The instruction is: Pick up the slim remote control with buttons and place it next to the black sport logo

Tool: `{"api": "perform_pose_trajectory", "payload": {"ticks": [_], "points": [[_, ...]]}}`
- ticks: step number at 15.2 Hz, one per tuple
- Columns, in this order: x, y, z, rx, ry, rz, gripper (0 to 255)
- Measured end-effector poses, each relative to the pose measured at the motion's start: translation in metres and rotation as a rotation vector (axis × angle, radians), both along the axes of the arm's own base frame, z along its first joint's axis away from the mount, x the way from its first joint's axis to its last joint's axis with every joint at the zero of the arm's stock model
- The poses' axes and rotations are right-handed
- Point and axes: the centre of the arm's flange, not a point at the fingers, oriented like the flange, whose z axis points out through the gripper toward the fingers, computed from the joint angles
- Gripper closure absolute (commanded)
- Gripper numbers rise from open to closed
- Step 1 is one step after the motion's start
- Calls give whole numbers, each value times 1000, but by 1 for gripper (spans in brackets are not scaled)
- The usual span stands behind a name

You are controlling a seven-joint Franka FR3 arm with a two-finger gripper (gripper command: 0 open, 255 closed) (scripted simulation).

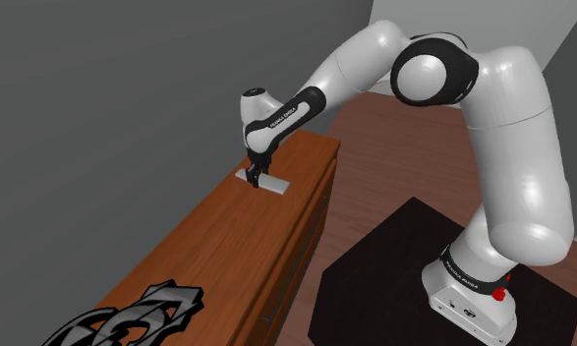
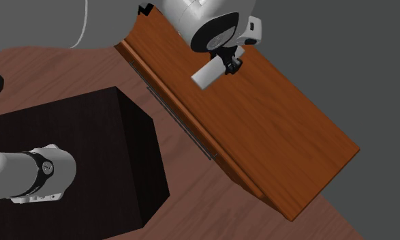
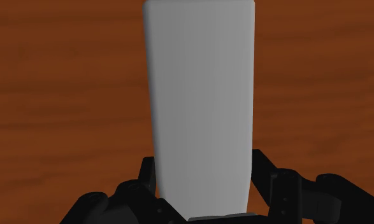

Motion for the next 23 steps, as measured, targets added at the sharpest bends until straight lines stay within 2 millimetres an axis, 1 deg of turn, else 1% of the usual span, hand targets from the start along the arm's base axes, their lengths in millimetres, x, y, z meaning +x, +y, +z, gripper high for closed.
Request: {"api": "perform_pose_trajectory", "payload": {"ticks": [3,4,6,9,10,13,14,17,20,21,23], "points": [[0,0,15,0,0,0,255],[-4,5,17,0,0,0,255],[-21,18,18,0,0,0,255],[-49,46,21,0,0,1,255],[-54,54,19,0,0,1,255],[-83,82,21,0,1,1,255],[-94,95,20,0,0,2,255],[-119,120,21,0,1,1,255],[-147,149,21,0,0,1,255],[-160,157,23,0,0,1,255],[-176,176,21,0,0,2,255]]}}
